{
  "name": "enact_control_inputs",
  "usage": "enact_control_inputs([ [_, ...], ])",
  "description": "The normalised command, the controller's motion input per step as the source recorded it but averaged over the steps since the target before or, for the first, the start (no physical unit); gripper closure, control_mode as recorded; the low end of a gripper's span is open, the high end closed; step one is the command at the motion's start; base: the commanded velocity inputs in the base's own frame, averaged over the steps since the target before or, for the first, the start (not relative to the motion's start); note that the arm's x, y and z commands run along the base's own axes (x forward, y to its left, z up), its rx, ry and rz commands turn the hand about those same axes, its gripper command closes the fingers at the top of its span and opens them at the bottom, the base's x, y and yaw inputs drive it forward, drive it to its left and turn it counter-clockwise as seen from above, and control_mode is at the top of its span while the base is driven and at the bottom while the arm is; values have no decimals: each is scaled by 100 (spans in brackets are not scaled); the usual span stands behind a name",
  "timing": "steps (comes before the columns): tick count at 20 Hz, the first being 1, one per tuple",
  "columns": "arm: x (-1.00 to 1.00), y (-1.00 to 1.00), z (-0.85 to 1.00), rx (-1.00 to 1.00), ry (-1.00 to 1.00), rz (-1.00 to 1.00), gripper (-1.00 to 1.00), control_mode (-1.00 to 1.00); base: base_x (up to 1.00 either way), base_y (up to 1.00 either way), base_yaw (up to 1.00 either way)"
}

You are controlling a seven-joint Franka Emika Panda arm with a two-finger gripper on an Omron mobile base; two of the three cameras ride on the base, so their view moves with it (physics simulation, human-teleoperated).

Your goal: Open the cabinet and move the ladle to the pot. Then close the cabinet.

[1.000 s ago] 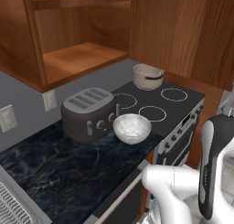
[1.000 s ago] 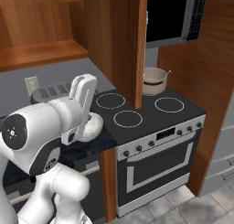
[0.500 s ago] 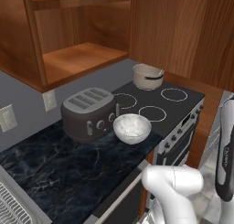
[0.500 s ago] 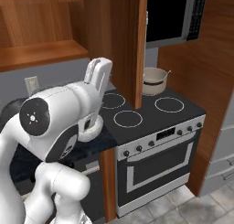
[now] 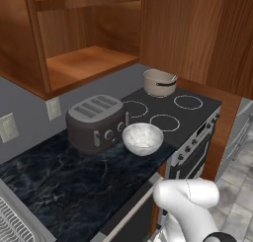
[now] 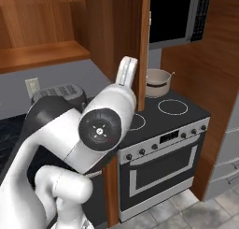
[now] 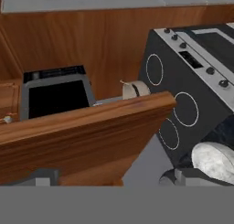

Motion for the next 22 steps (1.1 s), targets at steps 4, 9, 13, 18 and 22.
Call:
enact_control_inputs([
  [4, 0, -21, 0, 0, -11, 34, -100, -100, 0, 0, 0],
  [9, 0, -16, 0, 0, -18, 38, -100, -100, 0, 0, 0],
  [13, 0, -19, 0, 0, -19, 38, -100, -100, 0, 0, 0],
  [18, 19, -8, 0, 0, -11, 30, -100, -100, 0, 0, 0],
  [22, 38, 0, 0, -1, -4, 15, -100, -100, 0, 0, 0],
])
